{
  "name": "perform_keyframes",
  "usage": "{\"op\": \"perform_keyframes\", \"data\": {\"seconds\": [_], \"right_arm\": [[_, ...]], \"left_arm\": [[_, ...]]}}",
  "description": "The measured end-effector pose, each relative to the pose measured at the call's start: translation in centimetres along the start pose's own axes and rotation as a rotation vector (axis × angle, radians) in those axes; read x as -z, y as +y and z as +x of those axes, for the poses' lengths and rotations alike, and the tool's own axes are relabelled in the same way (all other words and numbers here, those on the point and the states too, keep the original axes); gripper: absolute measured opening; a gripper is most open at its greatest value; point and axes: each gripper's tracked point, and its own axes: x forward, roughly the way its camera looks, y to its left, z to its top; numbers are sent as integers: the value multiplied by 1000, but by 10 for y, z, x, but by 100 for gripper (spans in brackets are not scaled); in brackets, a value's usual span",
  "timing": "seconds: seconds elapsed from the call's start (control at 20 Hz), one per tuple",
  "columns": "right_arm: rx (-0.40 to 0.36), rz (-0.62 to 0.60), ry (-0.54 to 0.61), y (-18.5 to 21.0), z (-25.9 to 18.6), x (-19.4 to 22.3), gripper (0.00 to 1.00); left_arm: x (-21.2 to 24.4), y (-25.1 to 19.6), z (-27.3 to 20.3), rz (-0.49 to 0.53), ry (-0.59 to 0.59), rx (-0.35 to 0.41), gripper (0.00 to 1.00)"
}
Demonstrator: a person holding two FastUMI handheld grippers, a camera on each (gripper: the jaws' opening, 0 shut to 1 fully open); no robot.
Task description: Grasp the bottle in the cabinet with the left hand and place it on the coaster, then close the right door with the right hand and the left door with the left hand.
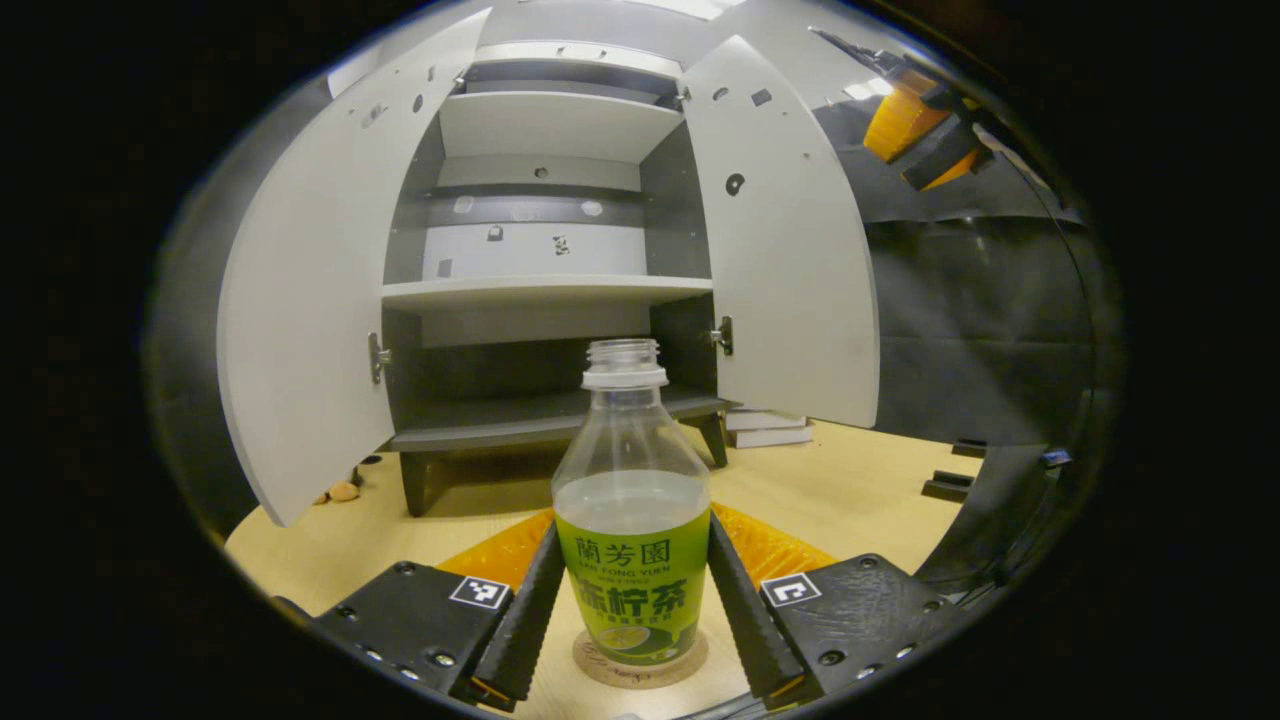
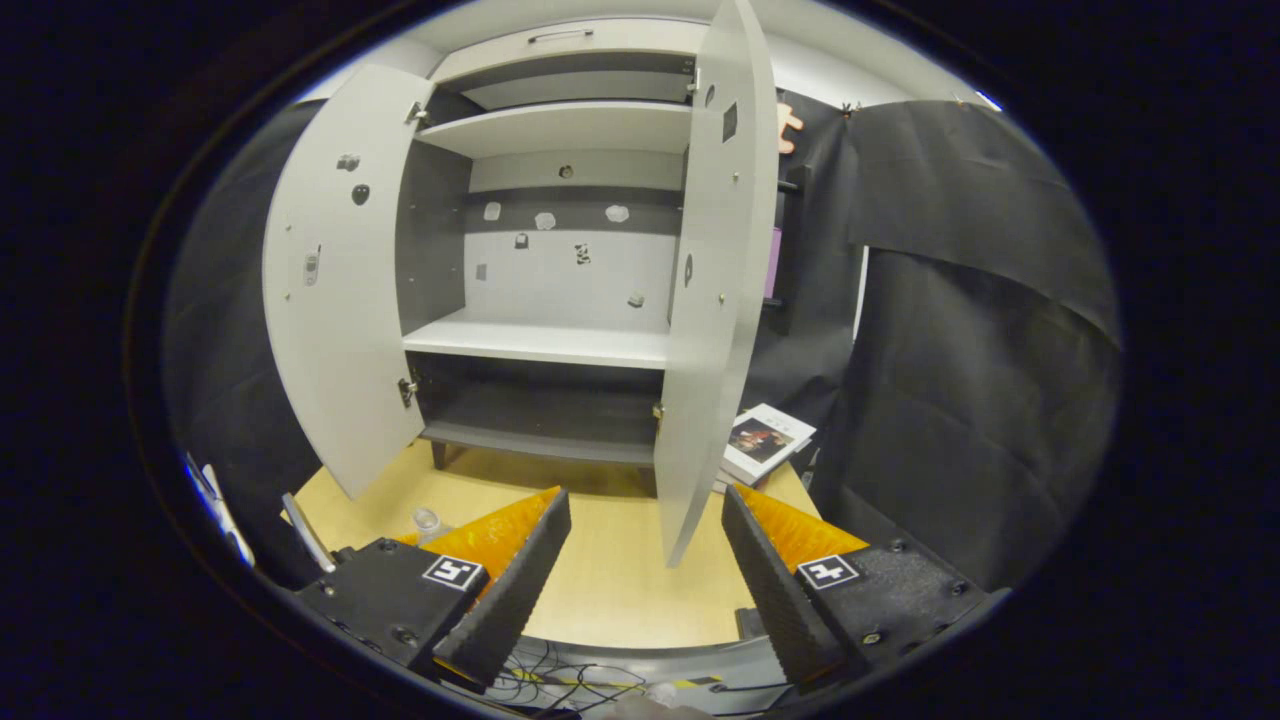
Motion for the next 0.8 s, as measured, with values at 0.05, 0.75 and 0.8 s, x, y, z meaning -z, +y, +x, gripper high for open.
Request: {"op": "perform_keyframes", "data": {"seconds": [0.05, 0.75, 0.8], "right_arm": [[0, -4, 2, 0, -1, 1, 100], [-25, -16, -3, 17, -6, 0, 100], [-26, -13, -5, 17, -7, 0, 100]], "left_arm": [[4, 1, 1, -12, 3, -1, 78], [-20, -1, -4, 25, -44, 9, 98], [-28, -1, -4, 26, -52, 4, 97]]}}
